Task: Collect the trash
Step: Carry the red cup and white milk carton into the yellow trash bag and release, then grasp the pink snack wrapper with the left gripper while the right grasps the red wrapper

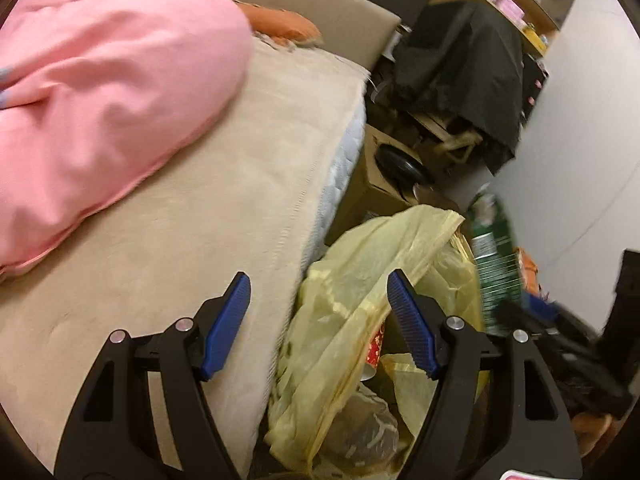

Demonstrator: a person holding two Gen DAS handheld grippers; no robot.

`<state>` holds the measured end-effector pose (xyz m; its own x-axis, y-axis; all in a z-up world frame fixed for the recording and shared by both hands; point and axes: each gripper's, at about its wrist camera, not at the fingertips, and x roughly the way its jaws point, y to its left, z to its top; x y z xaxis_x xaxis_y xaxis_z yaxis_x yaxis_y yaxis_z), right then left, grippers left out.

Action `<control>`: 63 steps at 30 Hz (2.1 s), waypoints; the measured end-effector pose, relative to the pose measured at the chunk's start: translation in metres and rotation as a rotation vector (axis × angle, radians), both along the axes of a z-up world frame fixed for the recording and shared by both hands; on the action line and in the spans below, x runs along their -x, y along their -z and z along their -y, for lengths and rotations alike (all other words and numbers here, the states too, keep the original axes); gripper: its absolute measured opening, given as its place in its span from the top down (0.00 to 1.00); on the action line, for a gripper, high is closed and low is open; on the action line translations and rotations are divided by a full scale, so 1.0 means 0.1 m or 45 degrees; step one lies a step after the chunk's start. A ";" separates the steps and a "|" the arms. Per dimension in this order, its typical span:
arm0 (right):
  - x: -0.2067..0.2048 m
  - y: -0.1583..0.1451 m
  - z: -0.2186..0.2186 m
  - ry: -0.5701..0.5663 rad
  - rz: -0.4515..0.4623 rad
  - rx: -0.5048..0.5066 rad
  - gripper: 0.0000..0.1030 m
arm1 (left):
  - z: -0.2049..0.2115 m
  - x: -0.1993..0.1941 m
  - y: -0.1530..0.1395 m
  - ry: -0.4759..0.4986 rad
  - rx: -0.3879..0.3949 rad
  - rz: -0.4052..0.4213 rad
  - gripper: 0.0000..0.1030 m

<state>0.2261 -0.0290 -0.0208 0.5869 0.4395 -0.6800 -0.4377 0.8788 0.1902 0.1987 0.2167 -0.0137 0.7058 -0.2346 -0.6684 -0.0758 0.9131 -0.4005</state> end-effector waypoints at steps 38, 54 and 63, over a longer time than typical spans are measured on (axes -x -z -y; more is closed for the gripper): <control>0.84 -0.19 2.25 0.411 0.155 0.226 0.53 | 2.10 0.51 -0.17 0.267 -0.179 0.066 0.35; 1.61 0.23 3.36 0.760 0.031 0.271 0.53 | 2.92 0.59 0.40 0.460 -0.056 -0.228 0.33; 1.75 0.57 3.68 0.866 -0.114 0.117 0.53 | 3.05 0.41 0.41 0.476 -0.098 -0.236 0.68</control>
